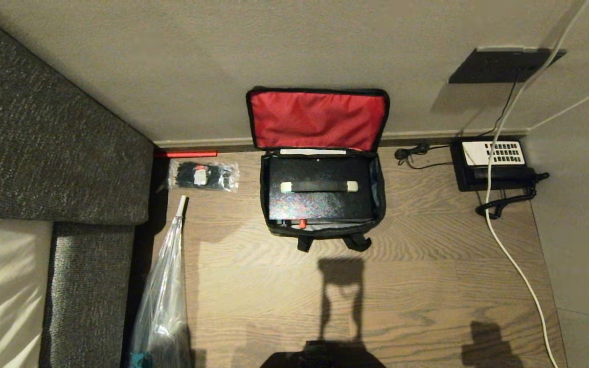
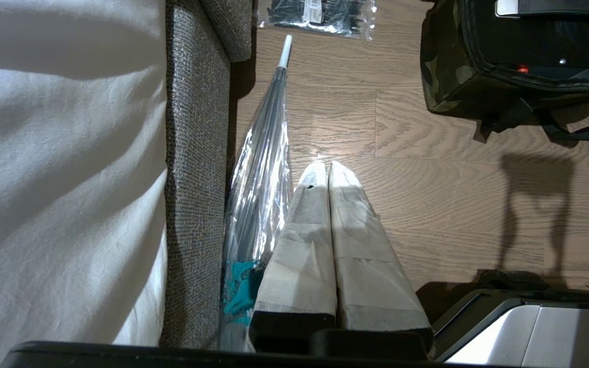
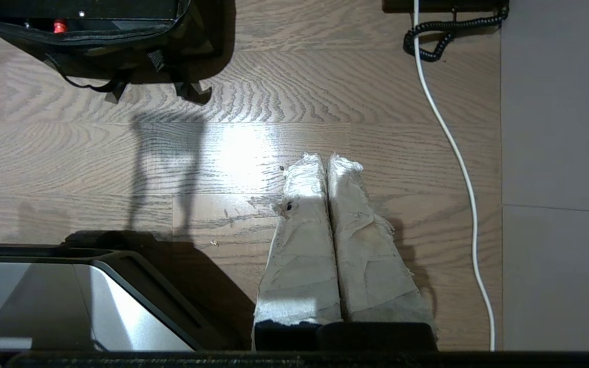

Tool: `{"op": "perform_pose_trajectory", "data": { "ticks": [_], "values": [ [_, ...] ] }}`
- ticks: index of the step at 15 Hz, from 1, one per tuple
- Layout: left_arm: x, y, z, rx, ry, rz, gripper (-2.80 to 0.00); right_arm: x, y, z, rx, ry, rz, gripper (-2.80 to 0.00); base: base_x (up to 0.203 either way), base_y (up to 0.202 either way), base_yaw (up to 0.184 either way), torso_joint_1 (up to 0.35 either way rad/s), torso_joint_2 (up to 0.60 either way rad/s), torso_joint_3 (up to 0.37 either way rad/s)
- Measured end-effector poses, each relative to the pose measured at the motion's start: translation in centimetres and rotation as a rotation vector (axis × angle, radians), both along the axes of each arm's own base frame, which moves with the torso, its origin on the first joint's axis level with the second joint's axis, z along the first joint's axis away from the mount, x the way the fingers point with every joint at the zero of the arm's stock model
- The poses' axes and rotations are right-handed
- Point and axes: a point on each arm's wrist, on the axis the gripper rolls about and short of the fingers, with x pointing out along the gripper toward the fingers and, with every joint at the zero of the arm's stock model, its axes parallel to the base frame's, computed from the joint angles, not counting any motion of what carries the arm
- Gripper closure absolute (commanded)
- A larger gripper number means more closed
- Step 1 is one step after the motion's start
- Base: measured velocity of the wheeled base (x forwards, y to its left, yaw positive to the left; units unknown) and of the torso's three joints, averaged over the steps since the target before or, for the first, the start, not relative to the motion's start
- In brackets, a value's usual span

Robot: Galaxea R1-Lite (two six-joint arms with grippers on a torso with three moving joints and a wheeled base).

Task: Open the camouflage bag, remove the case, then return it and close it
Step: Grip the handle

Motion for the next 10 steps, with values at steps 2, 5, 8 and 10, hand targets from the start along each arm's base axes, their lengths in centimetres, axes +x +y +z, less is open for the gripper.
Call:
{"op": "perform_pose_trajectory", "data": {
  "ticks": [2,5,8,10],
  "values": [
    [0.0,0.0,0.0,0.002,0.002,0.0,0.0,0.0,0.0,0.0,-0.001,0.001,0.0,0.0,0.0,0.0,0.0,0.002,0.0,0.104],
    [0.0,0.0,0.0,0.002,-0.003,0.0,0.0,0.0,0.0,0.0,-0.001,0.001,0.0,0.0,0.0,0.0,0.0,0.005,0.0,0.037],
    [0.0,0.0,0.0,0.002,-0.004,0.0,0.0,0.0,0.0,0.1,-0.007,-0.001,0.001,0.0,0.0,0.0,0.0,0.0,0.0,0.0],
    [0.0,0.0,0.0,0.003,-0.003,0.0,0.0,-0.5,0.0,1.5,0.002,-0.038,0.005,0.0,0.0,0.0,0.0,0.0,0.0,0.0]
  ]
}}
